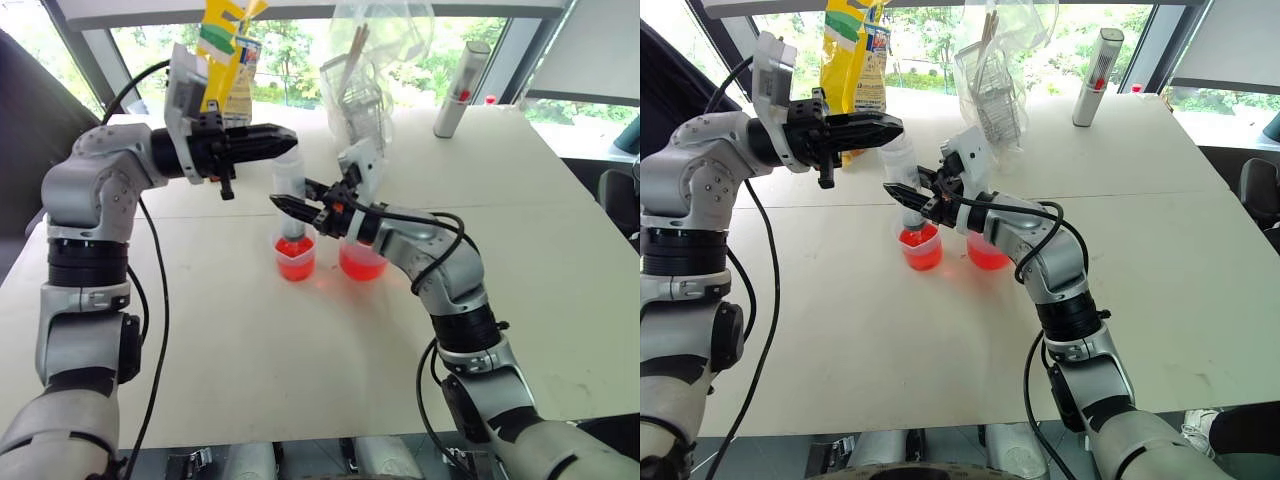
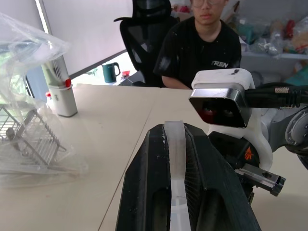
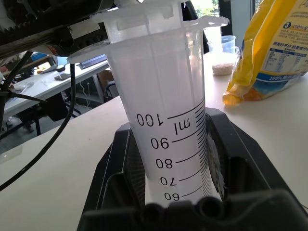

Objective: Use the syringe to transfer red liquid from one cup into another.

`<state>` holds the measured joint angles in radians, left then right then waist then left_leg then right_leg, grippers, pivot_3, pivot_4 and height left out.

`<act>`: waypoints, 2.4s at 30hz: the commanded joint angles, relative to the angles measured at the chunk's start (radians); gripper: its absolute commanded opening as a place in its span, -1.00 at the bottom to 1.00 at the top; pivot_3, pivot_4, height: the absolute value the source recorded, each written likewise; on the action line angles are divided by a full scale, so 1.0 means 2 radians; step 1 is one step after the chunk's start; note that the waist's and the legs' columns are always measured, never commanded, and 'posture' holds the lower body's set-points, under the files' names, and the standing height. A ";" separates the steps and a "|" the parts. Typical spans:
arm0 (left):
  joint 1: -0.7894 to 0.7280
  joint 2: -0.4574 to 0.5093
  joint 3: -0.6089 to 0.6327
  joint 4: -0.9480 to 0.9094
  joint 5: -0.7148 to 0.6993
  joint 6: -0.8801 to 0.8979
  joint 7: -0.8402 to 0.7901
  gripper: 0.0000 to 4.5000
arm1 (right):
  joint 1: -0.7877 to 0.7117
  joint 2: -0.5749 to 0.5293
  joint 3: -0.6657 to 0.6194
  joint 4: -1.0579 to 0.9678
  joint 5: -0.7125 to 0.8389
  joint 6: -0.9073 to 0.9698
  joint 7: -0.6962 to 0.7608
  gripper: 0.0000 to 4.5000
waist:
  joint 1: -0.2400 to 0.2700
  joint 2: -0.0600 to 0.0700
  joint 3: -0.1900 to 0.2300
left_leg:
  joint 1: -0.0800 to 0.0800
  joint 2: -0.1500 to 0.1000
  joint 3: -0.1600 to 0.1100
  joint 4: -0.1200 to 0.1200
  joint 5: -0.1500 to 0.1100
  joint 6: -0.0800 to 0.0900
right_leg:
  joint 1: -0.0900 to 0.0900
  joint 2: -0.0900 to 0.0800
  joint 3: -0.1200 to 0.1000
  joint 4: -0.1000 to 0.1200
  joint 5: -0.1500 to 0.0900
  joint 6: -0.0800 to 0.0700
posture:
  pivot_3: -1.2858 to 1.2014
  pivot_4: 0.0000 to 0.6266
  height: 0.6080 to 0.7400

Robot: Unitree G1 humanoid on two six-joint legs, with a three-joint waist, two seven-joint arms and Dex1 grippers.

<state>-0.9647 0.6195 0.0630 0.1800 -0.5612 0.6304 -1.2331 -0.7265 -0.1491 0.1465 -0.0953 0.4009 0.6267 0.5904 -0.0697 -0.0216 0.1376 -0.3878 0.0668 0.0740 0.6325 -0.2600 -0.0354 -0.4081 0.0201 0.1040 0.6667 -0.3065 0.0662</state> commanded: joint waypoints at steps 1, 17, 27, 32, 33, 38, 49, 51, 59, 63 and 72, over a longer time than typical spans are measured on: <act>0.003 0.001 -0.009 -0.003 -0.007 0.026 0.000 -0.23 | -0.034 0.010 -0.032 -0.061 0.021 -0.024 -0.012 -0.40 | 0.000 0.000 0.000 | 0.000 0.000 0.000 0.000 0.000 0.000 | 0.000 0.000 0.000 0.000 0.000 0.000 | 0.03 -0.52 0.98; 0.075 0.054 0.016 -0.065 -0.027 0.044 0.011 0.98 | -0.018 0.020 -0.017 -0.075 0.025 -0.007 -0.017 -0.40 | 0.000 0.000 0.000 | 0.000 0.000 -0.001 0.000 0.000 0.000 | 0.000 0.000 0.000 0.000 0.000 0.000 | 0.03 -0.52 0.98; 0.134 0.078 -0.001 -0.106 -0.014 0.017 0.002 0.98 | -0.110 -0.057 -0.076 -0.081 0.054 0.129 -0.053 -0.40 | 0.001 0.000 0.000 | -0.001 0.000 -0.001 0.000 0.000 0.000 | 0.000 -0.001 0.000 0.000 0.000 0.000 | 0.03 -0.52 0.98; 0.150 0.084 -0.017 -0.112 0.000 -0.004 -0.012 0.98 | -0.242 -0.144 -0.158 -0.016 0.087 0.340 -0.094 -0.40 | 0.001 0.000 0.000 | -0.001 0.000 0.000 -0.001 0.000 0.000 | -0.002 -0.002 0.000 0.000 0.000 0.000 | 0.03 -0.52 0.98; 0.155 0.085 -0.021 -0.115 0.005 -0.012 -0.015 0.98 | -0.259 -0.168 -0.158 0.002 0.082 0.381 -0.098 -0.40 | 0.001 0.000 0.000 | -0.001 0.000 0.000 -0.001 0.000 0.000 | -0.001 -0.002 0.000 -0.001 0.000 0.000 | 0.03 -0.52 0.98; 0.173 0.086 -0.032 -0.126 0.015 -0.035 -0.025 0.98 | -0.260 -0.275 -0.103 0.069 0.082 0.493 -0.093 -0.40 | 0.001 -0.001 0.000 | -0.001 0.000 0.000 -0.002 0.000 0.000 | -0.001 -0.003 0.001 -0.002 -0.001 -0.002 | 0.03 -0.52 0.98; 0.172 0.086 -0.045 -0.135 0.021 -0.051 -0.043 0.98 | -0.145 -0.268 -0.072 0.158 0.075 0.489 -0.120 -0.40 | -0.001 0.000 0.000 | -0.001 0.000 0.001 -0.002 0.000 0.000 | -0.002 0.000 0.002 -0.002 0.000 -0.001 | 0.03 -0.52 0.98; 0.172 0.086 -0.045 -0.137 0.022 -0.049 -0.043 0.98 | -0.138 -0.255 -0.072 0.181 0.060 0.478 -0.124 -0.40 | -0.001 0.000 0.000 | -0.001 0.000 0.001 -0.002 0.000 0.000 | -0.002 0.000 0.002 -0.002 0.000 -0.001 | 0.03 -0.52 0.98; 0.171 0.083 -0.045 -0.145 0.019 -0.042 -0.041 0.98 | -0.123 -0.233 -0.043 0.243 0.020 0.443 -0.110 -0.40 | 0.000 -0.001 0.000 | -0.001 0.000 0.001 -0.001 0.000 0.000 | -0.002 0.000 0.002 -0.002 0.000 0.000 | 0.03 -0.52 0.98; 0.174 0.082 -0.046 -0.149 0.020 -0.041 -0.037 1.00 | -0.123 -0.227 -0.046 0.243 0.012 0.442 -0.104 0.41 | 0.000 -0.001 0.000 | -0.001 0.000 0.001 -0.001 0.000 0.000 | -0.001 0.000 0.002 -0.002 0.000 0.000 | 0.03 -0.52 0.98; 0.191 0.081 -0.042 -0.167 0.017 -0.027 -0.023 1.00 | -0.098 -0.264 -0.087 0.080 0.047 0.492 -0.089 0.98 | 0.001 0.000 0.000 | -0.001 0.000 0.001 -0.002 0.000 0.000 | -0.002 0.000 0.002 -0.002 0.000 0.000 | 0.03 -0.52 0.98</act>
<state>-0.5840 0.7766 -0.0301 -0.1188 -0.5134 0.5660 -1.2868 -0.9180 -0.6470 0.0185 0.1568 0.4665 1.5958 0.4031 -0.0686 -0.0224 0.1373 -0.3902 0.0670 0.0750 0.6288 -0.2605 -0.0345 -0.4113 0.0201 0.1071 0.6629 -0.3070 0.0655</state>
